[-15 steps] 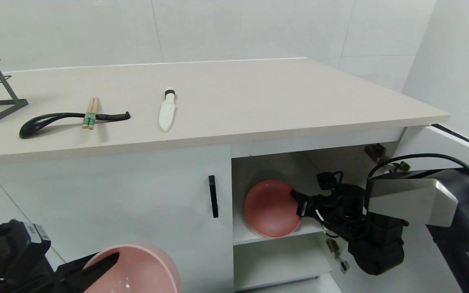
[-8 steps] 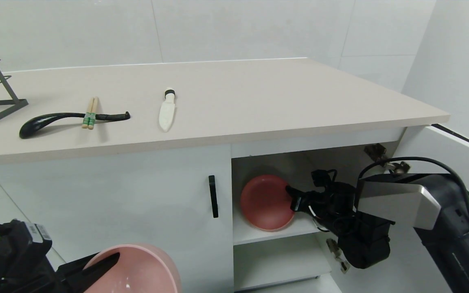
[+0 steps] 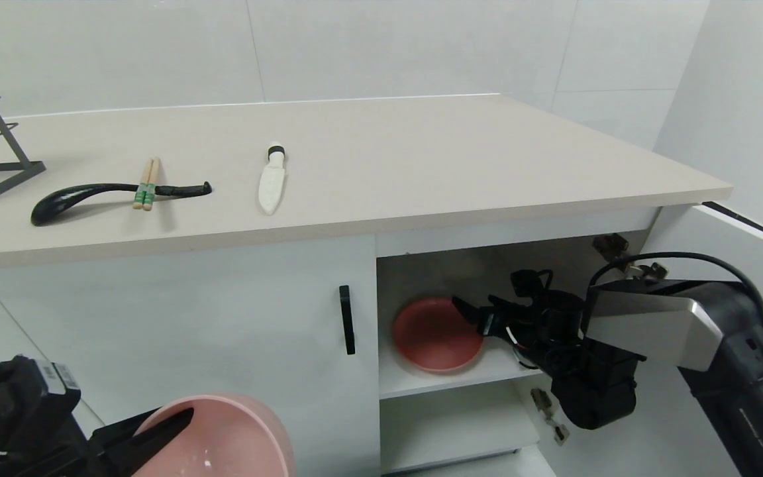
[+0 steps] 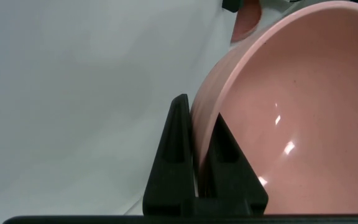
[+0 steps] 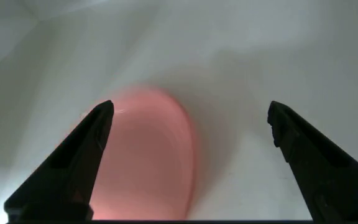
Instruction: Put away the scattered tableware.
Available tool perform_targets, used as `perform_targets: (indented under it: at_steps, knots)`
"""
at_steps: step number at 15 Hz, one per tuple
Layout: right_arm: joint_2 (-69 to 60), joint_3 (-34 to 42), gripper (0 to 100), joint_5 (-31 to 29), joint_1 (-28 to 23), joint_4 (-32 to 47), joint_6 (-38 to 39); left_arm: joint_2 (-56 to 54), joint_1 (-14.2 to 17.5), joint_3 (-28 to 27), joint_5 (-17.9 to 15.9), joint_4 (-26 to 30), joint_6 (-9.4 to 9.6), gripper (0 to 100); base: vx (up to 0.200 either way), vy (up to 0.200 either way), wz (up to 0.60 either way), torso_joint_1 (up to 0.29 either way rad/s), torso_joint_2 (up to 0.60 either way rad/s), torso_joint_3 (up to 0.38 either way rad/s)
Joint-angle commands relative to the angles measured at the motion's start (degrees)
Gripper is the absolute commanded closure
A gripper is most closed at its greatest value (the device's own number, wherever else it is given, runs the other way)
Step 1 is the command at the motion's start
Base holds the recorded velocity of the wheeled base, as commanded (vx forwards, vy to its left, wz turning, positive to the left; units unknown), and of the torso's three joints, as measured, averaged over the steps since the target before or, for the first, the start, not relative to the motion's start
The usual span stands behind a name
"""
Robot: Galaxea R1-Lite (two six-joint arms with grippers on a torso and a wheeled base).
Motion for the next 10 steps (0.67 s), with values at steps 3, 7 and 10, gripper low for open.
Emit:
perform_targets:
  at_steps: [3,7,10]
  knots:
    - [-21.24,29.12,0,0.28,6.76,-0.03,-10.62,-5.12,-0.8,0.11,0.01,0.23,0.63,100,0.0,0.0,0.0,0.0,0.0,0.0]
    - [-38.03,42.65,0,-0.16,15.38,-0.03,-11.23,-11.19,-1.77,-0.42,-0.08,1.38,0.89,100,0.0,0.0,0.0,0.0,0.0,0.0]
    - [-44.09,48.72,0,-0.24,19.68,-0.03,-11.23,-11.1,-4.94,-1.91,-0.16,1.46,0.98,100,0.0,0.0,0.0,0.0,0.0,0.0]
